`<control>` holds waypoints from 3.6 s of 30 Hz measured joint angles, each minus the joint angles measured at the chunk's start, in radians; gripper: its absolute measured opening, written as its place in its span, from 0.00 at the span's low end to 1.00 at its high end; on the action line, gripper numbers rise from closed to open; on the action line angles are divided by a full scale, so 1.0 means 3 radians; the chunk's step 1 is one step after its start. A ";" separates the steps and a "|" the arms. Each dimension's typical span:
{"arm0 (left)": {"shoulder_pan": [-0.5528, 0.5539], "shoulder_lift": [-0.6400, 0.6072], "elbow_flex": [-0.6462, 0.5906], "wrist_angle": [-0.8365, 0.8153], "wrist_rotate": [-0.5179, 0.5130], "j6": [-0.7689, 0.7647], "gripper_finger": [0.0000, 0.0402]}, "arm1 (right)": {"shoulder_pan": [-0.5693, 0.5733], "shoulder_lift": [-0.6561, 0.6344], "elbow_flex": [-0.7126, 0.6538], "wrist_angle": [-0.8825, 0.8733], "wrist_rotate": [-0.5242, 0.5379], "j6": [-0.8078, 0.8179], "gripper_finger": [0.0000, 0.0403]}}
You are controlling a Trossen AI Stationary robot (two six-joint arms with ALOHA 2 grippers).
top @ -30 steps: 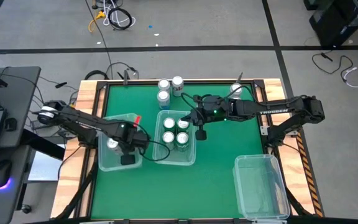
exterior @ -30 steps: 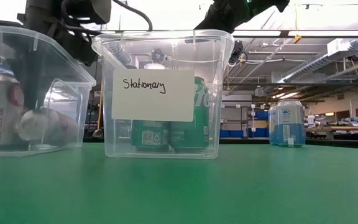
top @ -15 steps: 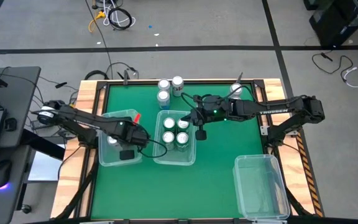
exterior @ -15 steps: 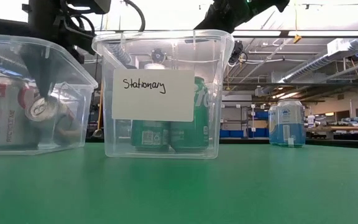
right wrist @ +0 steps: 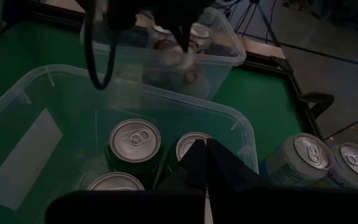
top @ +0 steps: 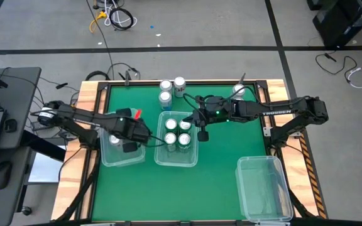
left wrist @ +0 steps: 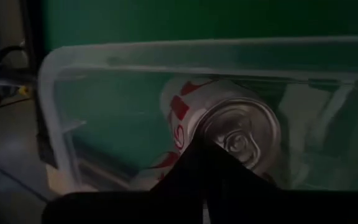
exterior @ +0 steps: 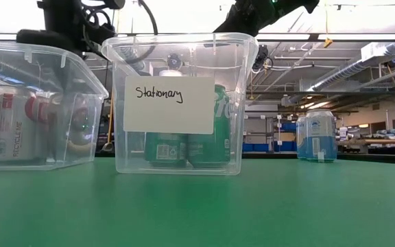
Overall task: Sort soda cans
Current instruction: Put the silver soda can into the button left bin, then put the silver soda can into the bottom left bin
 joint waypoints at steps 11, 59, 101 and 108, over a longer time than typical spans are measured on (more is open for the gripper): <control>0.0502 -0.0003 -0.0042 0.0053 -0.0265 0.0212 0.00 | 0.0000 0.0000 0.0000 0.0000 0.0000 -0.0001 0.00; 0.0907 -0.2009 -0.1338 0.3592 0.0751 0.1086 0.00 | -0.1661 0.1504 0.0483 0.1139 -0.0454 0.0646 0.91; 0.0869 -0.2009 -0.1338 0.3551 0.0750 0.1087 0.00 | -0.1848 0.1585 0.0633 0.0784 -0.0654 0.0617 0.56; 0.0869 -0.2009 -0.1338 0.3555 0.0750 0.1087 0.00 | -0.1816 0.1272 0.0640 0.0450 -0.0652 0.0583 0.57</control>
